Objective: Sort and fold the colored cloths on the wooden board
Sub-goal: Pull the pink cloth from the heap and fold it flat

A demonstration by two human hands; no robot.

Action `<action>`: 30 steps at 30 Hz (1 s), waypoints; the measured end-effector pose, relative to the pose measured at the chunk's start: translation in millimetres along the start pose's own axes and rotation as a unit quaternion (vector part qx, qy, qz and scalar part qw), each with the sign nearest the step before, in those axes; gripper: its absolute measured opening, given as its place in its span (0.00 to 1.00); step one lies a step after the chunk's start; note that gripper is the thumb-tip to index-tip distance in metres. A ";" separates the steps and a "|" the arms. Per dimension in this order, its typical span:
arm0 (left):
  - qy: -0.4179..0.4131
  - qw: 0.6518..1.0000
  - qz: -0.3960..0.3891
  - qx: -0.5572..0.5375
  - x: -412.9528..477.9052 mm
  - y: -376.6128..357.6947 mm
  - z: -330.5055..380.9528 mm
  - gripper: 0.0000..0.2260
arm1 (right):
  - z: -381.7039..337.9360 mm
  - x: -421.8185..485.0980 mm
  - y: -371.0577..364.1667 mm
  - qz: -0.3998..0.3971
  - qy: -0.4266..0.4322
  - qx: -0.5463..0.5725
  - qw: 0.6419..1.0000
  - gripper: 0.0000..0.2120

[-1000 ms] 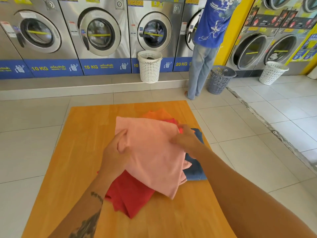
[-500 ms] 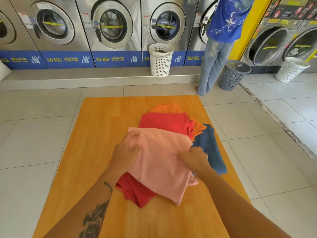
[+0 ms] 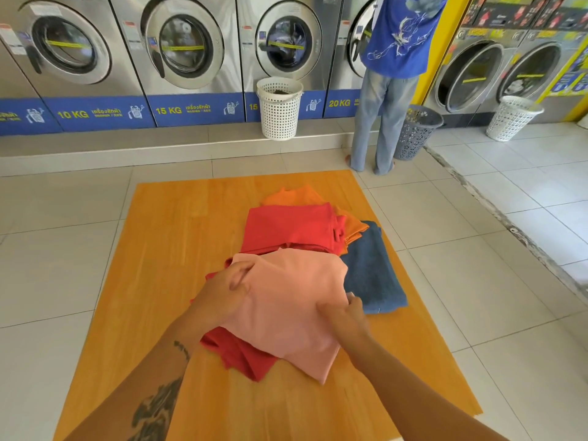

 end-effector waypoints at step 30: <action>0.063 0.983 0.068 -0.158 -2.8 -11.6 7.2 0.22 | -66.3 54.9 16.3 -0.034 0.184 -0.018 0.982 0.35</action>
Point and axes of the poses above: each hand's wrist, its own x-axis towards the middle knuckle, its own y-axis out of the back of the hand, z = x × y, the point moved 5 cm from there along x, towards the middle knuckle, and after that the axes turned 10 degrees about z, right-handed, at the moved point
